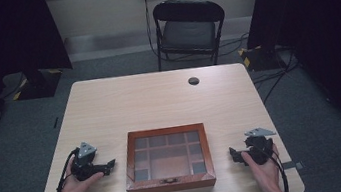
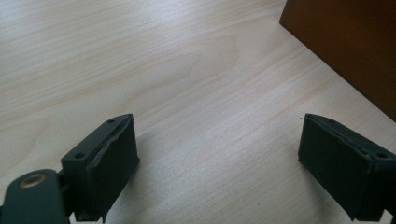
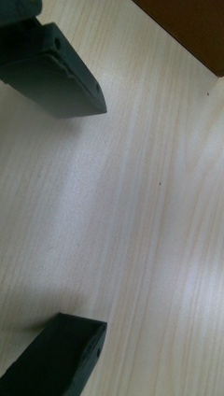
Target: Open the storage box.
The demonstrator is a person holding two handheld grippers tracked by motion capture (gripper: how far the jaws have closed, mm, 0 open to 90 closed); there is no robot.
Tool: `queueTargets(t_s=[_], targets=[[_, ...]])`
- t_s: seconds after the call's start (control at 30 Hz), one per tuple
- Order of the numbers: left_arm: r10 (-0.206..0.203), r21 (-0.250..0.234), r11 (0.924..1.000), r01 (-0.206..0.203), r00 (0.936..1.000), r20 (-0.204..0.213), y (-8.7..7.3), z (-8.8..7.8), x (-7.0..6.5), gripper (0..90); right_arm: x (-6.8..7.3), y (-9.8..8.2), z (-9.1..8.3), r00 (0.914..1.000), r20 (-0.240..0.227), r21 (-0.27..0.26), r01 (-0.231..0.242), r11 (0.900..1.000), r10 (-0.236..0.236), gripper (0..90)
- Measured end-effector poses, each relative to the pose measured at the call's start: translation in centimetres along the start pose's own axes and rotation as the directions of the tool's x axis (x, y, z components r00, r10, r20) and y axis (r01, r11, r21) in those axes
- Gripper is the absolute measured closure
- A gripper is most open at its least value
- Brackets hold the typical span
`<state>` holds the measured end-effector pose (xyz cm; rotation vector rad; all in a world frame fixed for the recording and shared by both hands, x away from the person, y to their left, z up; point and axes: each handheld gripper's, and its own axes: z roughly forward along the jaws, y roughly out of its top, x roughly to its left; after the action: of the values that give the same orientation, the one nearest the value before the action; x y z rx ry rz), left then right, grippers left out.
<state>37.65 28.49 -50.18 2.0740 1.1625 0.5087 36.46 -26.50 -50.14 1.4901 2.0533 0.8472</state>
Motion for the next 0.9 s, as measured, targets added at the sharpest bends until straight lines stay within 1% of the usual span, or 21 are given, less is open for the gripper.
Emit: queueTargets(t_s=[0.3, 0.33, 0.37, 0.4, 0.43, 0.47, 0.5, 0.57, 0.6, 0.63, 0.67, 0.7, 0.73, 0.77, 0.87, 0.9], targets=[[0.000, 0.001, 1.0000, 0.000, 1.0000, -0.001, 0.0, 0.0, 0.0, 11.1, 0.1, 0.0, 0.0, 1.0000, 0.003, 0.001, -0.005, 1.000, 0.005, 0.1], [0.001, 0.001, 1.0000, -0.001, 1.0000, 0.000, 0.0, 0.0, 0.0, 11.1, 0.2, 0.0, -0.1, 0.9999, 0.006, 0.003, -0.008, 1.000, 0.008, 1.9], [0.001, 0.002, 1.0000, -0.001, 1.0000, 0.000, 0.0, 0.0, 0.0, 10.9, 0.3, 0.1, -0.2, 1.0000, -0.008, -0.001, 0.002, 1.000, -0.002, 8.5], [-0.002, 0.000, 1.0000, 0.002, 1.0000, 0.000, 0.0, 0.0, 0.0, 10.8, 0.4, 0.2, -0.4, 0.9999, -0.014, -0.008, 0.002, 1.000, -0.002, 17.7], [-0.007, -0.003, 1.0000, 0.007, 1.0000, 0.001, 0.0, 0.1, 0.0, 10.7, 0.4, 0.2, -0.5, 0.9999, -0.013, -0.016, 0.002, 1.000, -0.002, 20.4], [-0.008, -0.004, 1.0000, 0.008, 1.0000, 0.001, 0.0, 0.1, 0.0, 10.6, 0.4, 0.3, -0.6, 0.9998, -0.017, -0.020, 0.001, 1.000, -0.001, 16.8], [-0.008, -0.004, 1.0000, 0.008, 1.0000, 0.001, 0.0, 0.1, 0.0, 10.6, 0.5, 0.3, -0.6, 0.9995, -0.030, -0.018, -0.002, 1.000, 0.001, 14.9], [-0.007, -0.003, 1.0000, 0.007, 1.0000, 0.001, 0.0, 0.1, 0.0, 10.6, 0.5, 0.5, -0.7, 0.9980, -0.063, -0.009, 0.002, 1.000, -0.002, 20.9], [-0.007, -0.004, 1.0000, 0.007, 1.0000, 0.001, 0.0, 0.1, 0.0, 10.6, 0.5, 0.7, -0.8, 0.9963, -0.086, -0.004, 0.002, 1.000, -0.003, 24.6], [-0.007, -0.004, 1.0000, 0.007, 1.0000, 0.001, 0.0, 0.1, 0.0, 10.6, 0.5, 0.8, -0.9, 0.9938, -0.111, -0.004, 0.002, 1.000, -0.002, 25.8], [-0.008, -0.004, 1.0000, 0.008, 1.0000, 0.001, 0.0, 0.1, 0.0, 10.6, 0.6, 0.9, -1.1, 0.9931, -0.117, -0.009, -0.001, 1.000, 0.000, 24.6], [-0.007, -0.004, 1.0000, 0.007, 1.0000, 0.001, 0.0, 0.1, 0.0, 10.6, 0.8, 1.1, -1.3, 0.9924, -0.123, -0.021, 0.006, 1.000, -0.009, 25.1], [-0.007, -0.004, 1.0000, 0.007, 1.0000, 0.001, 0.0, 0.1, 0.0, 10.6, 1.0, 1.3, -1.5, 0.9896, -0.142, -0.031, 0.019, 0.999, -0.024, 27.4], [-0.007, -0.003, 1.0000, 0.007, 1.0000, 0.000, 0.0, 0.1, 0.0, 10.6, 1.1, 1.5, -1.7, 0.9864, -0.160, -0.043, 0.029, 0.999, -0.035, 29.7], [-0.007, -0.004, 1.0000, 0.007, 1.0000, 0.000, 0.0, 0.1, 0.0, 10.6, 1.6, 2.2, -2.4, 0.9765, -0.209, -0.078, 0.039, 0.996, -0.054, 31.7], [-0.007, -0.004, 1.0000, 0.007, 1.0000, 0.000, 0.0, 0.1, 0.0, 10.6, 1.7, 2.4, -2.6, 0.9732, -0.220, -0.098, 0.045, 0.994, -0.065, 32.7]])
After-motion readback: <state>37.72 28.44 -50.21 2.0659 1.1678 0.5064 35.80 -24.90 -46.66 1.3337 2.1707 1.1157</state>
